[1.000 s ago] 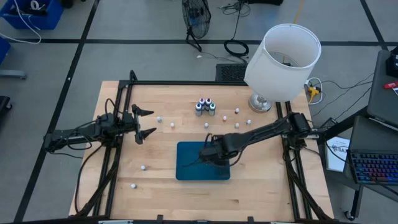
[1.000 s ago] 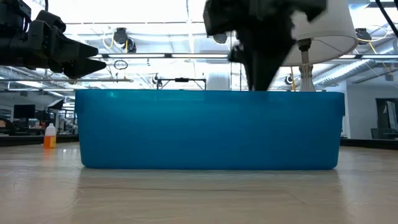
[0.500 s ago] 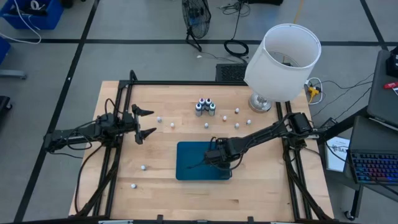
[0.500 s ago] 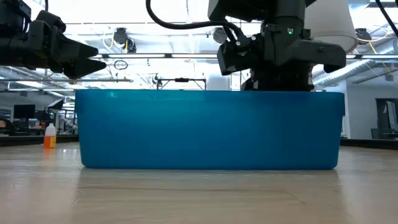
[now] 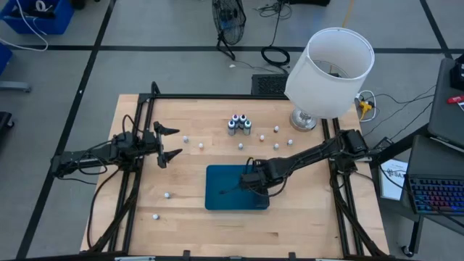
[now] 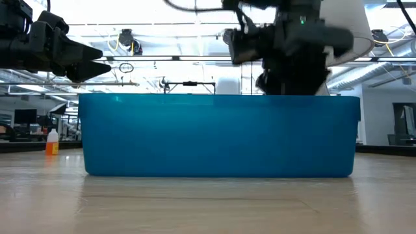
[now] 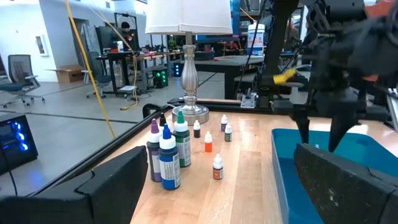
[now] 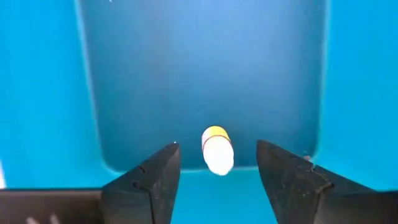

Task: Pick & Place food coloring
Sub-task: Put the purple food coloring bottle into the bin

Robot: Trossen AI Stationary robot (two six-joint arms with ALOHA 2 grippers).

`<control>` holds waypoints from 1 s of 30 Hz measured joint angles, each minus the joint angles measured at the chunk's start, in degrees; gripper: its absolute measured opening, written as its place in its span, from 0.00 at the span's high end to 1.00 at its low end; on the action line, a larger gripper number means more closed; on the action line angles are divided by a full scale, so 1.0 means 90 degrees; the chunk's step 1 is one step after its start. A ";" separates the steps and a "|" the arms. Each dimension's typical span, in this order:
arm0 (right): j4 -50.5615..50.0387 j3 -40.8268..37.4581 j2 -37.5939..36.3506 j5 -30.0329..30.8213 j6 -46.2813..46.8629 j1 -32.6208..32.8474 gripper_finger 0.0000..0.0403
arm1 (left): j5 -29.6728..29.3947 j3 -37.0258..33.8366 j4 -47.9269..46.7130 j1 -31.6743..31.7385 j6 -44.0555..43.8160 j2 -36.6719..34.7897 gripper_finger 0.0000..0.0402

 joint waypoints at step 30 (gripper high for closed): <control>-0.1426 -0.2325 -0.3022 0.1423 0.0319 -0.3441 0.55 | 0.0000 0.0000 -0.0002 0.0002 0.0000 0.0000 0.01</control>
